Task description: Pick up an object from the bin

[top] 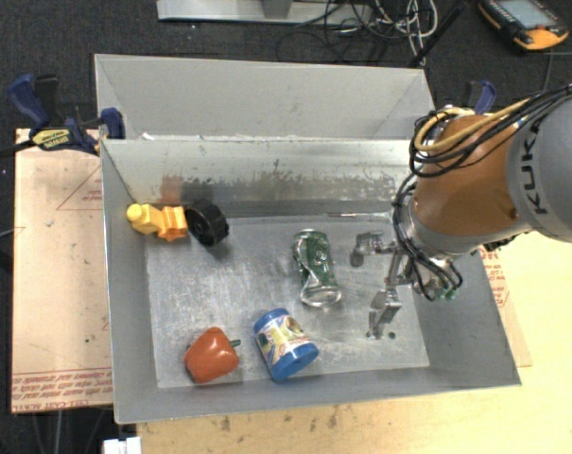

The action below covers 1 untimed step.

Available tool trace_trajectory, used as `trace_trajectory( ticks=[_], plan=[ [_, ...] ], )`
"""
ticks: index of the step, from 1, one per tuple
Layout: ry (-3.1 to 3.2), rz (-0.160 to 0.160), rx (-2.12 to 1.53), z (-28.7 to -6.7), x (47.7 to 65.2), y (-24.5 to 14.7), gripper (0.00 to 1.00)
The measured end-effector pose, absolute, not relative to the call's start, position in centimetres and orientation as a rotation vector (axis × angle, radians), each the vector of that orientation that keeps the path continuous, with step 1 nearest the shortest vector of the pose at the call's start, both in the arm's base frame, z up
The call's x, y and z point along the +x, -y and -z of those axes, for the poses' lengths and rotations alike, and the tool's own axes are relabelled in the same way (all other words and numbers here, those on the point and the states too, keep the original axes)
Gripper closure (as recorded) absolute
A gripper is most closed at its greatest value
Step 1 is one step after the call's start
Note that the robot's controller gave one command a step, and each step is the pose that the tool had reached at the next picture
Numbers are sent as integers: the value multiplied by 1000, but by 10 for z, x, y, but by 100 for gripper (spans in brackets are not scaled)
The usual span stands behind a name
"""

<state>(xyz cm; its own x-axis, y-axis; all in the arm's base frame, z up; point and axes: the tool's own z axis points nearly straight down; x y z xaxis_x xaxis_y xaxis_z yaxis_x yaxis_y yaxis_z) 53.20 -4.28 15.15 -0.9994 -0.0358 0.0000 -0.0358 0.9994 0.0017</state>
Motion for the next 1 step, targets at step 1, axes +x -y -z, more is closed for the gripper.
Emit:
trace_trajectory(
  ticks=[1],
  plan=[
    [3142,2,55,-152,532,43,0]
  ],
)
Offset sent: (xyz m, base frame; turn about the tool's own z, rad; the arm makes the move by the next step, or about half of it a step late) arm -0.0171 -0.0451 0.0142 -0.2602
